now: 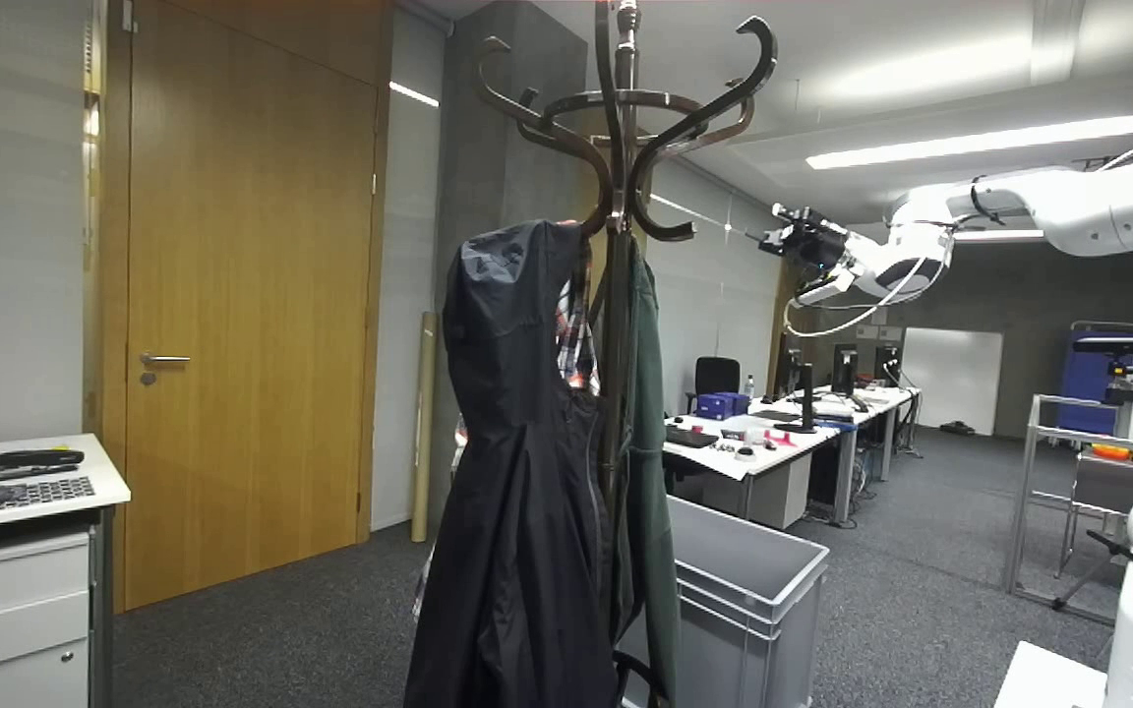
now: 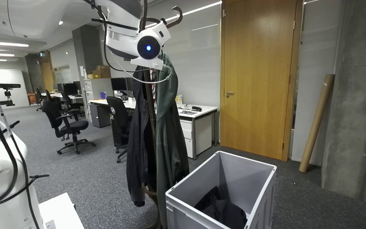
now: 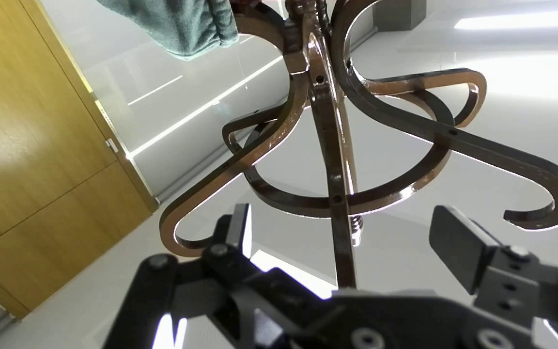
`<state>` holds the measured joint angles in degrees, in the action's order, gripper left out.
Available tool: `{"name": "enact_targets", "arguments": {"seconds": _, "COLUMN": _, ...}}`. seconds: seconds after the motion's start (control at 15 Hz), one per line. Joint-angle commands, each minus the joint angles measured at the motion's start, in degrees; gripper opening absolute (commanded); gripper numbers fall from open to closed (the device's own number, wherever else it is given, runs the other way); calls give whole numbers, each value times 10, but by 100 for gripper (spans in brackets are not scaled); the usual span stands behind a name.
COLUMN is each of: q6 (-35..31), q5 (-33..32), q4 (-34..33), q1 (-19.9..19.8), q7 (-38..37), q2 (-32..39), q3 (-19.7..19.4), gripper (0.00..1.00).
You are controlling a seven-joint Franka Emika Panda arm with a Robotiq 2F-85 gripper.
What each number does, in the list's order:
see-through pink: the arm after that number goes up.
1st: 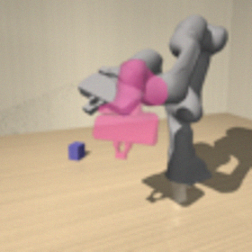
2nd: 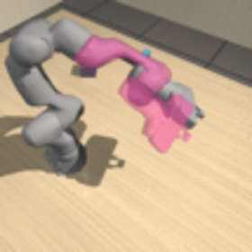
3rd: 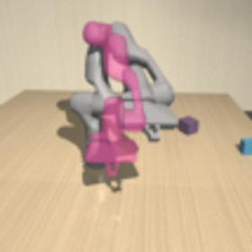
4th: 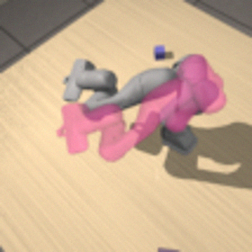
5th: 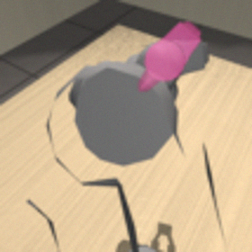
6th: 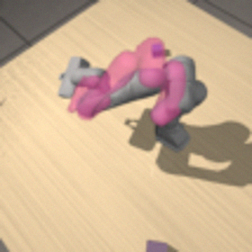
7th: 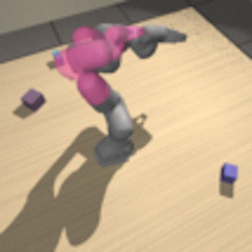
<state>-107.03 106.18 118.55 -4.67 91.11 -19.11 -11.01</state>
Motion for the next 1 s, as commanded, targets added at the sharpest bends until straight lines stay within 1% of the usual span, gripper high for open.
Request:
{"name": "enact_targets", "arguments": {"seconds": 0.0, "q6": 31, "q5": 26, "q4": -15, "q1": -17, "q7": 22, "q2": 17, "q3": 8, "gripper": 100}}
{"name": "enact_targets", "arguments": {"seconds": 0.4, "q6": 38, "q5": 49, "q4": -21, "q1": -16, "q7": 29, "q2": 27, "q3": 9, "gripper": 100}}
{"name": "enact_targets", "arguments": {"seconds": 0.93, "q6": 20, "q5": 77, "q4": -37, "q1": -16, "q7": 43, "q2": 41, "q3": 17, "gripper": 100}}
